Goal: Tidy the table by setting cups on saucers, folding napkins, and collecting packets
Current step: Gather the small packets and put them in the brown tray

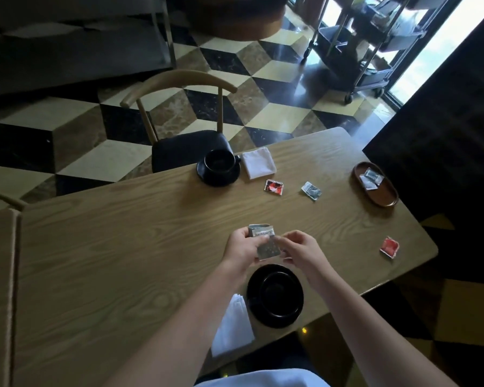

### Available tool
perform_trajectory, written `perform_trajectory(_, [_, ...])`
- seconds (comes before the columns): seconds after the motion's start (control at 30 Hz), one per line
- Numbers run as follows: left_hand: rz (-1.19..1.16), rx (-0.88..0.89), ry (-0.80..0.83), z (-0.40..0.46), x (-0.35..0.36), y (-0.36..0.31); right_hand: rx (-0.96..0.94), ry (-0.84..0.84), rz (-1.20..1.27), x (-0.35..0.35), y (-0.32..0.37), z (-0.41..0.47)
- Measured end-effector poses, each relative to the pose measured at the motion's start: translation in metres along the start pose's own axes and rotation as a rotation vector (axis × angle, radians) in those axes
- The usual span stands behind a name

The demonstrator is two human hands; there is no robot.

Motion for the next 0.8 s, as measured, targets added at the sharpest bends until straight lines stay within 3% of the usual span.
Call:
perform_trajectory(0.13, [-0.096,-0.069,-0.082,0.04,0.032,-0.002,0.02,-0.067,-0.112,-0.066,0.002,0.089])
perform_trajectory(0.33, [-0.248,-0.191,-0.27,0.095,0.086,0.006,-0.035,-0.106,-0.683,-0.139,0.015,0.233])
perform_trajectory(0.5, [-0.246,-0.238,-0.435,0.135,0.11,0.014,-0.103,-0.081,-0.817,-0.143,0.024,0.296])
perform_trajectory(0.8, [-0.271,-0.258,-0.538,0.161,0.113,0.011,-0.219,0.087,-1.006,-0.122,0.029,0.317])
Point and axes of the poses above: each hand's wrist, its own z-axis towards the middle knuckle, its own x-axis out of the palm, y = z × x, the point moved 4 cm from there along z, towards the middle knuckle, and after that the axes turned 1 degree about -x, right-handed, at the moved point
